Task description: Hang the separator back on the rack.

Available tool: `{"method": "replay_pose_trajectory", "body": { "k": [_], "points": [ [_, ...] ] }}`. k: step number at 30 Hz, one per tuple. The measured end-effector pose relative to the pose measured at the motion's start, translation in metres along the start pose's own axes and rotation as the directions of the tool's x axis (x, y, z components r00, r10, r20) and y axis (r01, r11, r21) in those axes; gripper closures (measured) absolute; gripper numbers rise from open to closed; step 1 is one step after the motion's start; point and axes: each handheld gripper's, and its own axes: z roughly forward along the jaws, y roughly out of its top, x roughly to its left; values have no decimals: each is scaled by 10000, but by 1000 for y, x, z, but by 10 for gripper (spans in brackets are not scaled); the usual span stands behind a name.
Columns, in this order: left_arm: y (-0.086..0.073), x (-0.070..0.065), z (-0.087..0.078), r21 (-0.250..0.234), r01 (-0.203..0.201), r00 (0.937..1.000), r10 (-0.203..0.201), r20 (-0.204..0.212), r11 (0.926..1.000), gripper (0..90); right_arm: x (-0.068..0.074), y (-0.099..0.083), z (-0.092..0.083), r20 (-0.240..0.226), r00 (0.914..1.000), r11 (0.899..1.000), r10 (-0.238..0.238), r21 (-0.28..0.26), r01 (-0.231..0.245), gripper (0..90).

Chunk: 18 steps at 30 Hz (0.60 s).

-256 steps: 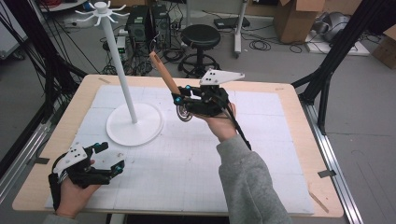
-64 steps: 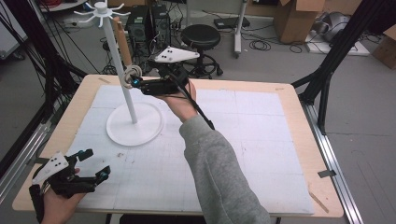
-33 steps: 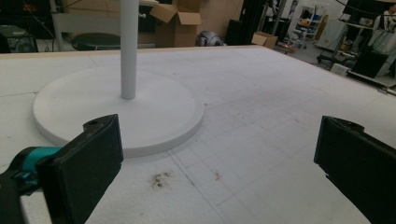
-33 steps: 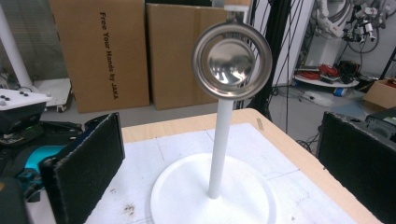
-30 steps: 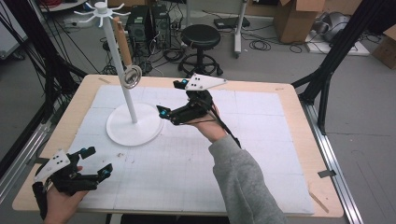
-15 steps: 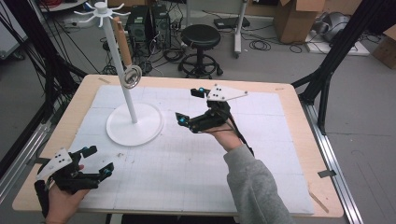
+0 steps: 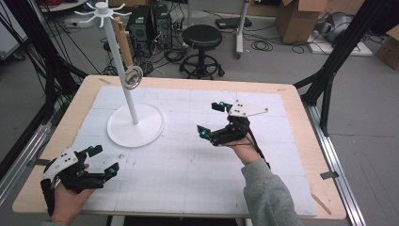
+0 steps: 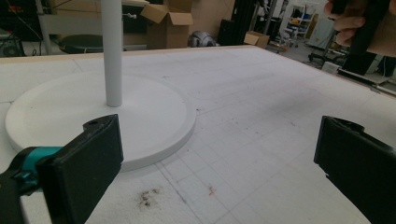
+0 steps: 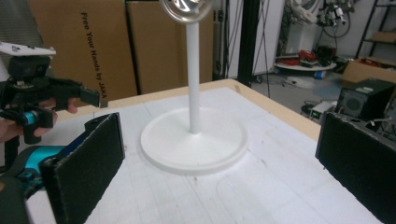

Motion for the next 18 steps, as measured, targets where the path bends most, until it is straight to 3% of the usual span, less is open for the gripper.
{"method": "replay_pose_trajectory", "body": {
  "k": [9, 18],
  "points": [
    [0, 2, 5, 69, 29, 10000, -30, 85, 10000, 18, -10, -25, -23, 433, 9976, 9985, 544, 66, -548, 4],
    [-1, 1, 7, 73, 23, 9998, -25, 187, 10000, 18, -10, -41, -42, 697, 9961, 9973, 539, 456, -572, 4]
  ]
}}
